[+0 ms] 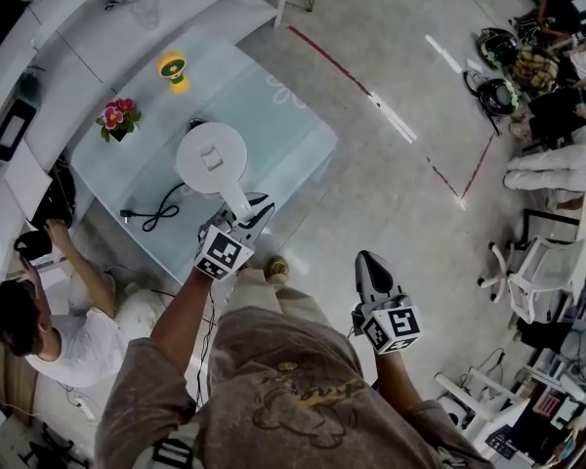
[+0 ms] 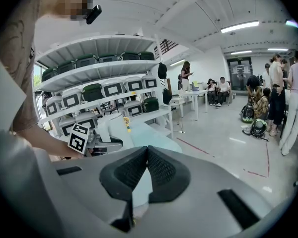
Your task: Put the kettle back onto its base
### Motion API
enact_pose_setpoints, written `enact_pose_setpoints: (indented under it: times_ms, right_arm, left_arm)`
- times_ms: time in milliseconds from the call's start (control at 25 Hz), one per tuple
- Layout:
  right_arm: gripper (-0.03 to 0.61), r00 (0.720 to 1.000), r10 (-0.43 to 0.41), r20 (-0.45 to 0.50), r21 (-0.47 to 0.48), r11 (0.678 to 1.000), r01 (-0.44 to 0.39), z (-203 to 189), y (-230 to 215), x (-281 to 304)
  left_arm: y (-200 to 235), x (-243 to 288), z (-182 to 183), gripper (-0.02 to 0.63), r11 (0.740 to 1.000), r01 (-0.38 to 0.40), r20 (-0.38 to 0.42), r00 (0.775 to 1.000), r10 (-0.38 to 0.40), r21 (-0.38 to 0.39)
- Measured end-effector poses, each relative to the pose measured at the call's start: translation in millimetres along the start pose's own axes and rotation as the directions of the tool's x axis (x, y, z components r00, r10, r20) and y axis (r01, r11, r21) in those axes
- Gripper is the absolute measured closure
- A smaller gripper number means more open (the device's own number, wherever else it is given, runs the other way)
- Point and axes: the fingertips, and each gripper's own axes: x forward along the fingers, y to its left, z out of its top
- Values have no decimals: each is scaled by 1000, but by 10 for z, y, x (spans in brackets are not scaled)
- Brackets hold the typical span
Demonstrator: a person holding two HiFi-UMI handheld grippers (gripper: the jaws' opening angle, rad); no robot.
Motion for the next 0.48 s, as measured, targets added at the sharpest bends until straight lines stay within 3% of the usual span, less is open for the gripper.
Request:
enact_pose_setpoints:
  times_ms: [480]
  right_arm:
    - [578,999,33,-13,1,999,-33,-33,-3,82]
  left_arm:
    - [-73,77,-137,520,998,-16,-58,998,20,68]
